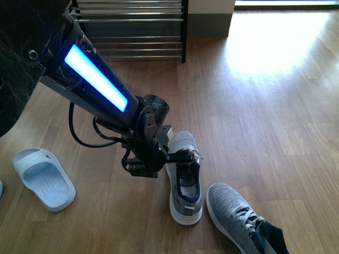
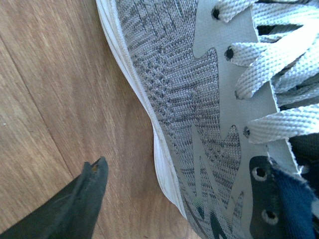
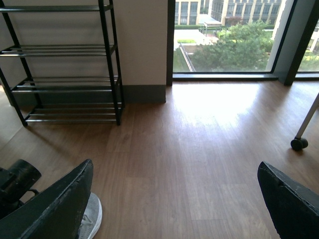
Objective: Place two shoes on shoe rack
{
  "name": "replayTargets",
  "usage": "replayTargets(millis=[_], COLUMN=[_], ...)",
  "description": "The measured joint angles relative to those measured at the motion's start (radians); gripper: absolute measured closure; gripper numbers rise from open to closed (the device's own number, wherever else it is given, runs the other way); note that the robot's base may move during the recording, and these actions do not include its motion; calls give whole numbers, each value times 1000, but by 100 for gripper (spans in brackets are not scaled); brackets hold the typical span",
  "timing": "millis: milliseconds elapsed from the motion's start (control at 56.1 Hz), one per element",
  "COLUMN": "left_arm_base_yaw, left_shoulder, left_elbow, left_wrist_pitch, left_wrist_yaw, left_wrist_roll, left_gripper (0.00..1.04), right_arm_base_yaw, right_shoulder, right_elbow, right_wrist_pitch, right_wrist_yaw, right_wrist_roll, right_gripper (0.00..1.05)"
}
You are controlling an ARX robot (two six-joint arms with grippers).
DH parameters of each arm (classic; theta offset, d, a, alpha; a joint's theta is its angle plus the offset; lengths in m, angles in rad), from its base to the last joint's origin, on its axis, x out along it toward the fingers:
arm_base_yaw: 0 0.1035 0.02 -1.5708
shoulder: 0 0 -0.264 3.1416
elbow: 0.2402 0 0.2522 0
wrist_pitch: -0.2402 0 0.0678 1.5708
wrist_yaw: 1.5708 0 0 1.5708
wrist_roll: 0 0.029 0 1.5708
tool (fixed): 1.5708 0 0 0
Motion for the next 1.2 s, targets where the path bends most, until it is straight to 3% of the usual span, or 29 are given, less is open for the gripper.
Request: replayTargets(millis=[107,214,339,482,624,856,999,1195], left_arm_base_yaw=[-3,-9,-13,-13,8,141,172,179], left_shoulder=[9,14,17,15,-75,-497,-769,-1117], left_elbow=[10,23,27,15,-144,-640,-860,-1128], left_wrist_pitch=[1,-2,-2,22,131,515,694,808], left_wrist_yaw=[-16,-36,-39,-45,-124,-448,-505,-523], left_wrist_roll=[5,20,22,22,32,204,261,298], left_gripper=[40,63,78,103,103,103,103,103], right_arm_base_yaw=[0,0,0,0,0,0,0,0], right_shoulder=[0,0,0,0,0,0,0,0], right_elbow=[0,0,0,0,0,0,0,0], right_wrist_pitch=[0,0,0,0,0,0,0,0], right_wrist_yaw=[0,0,0,0,0,0,0,0], right_wrist_roll=[0,0,0,0,0,0,0,0], right_gripper=[9,9,9,9,9,9,9,9])
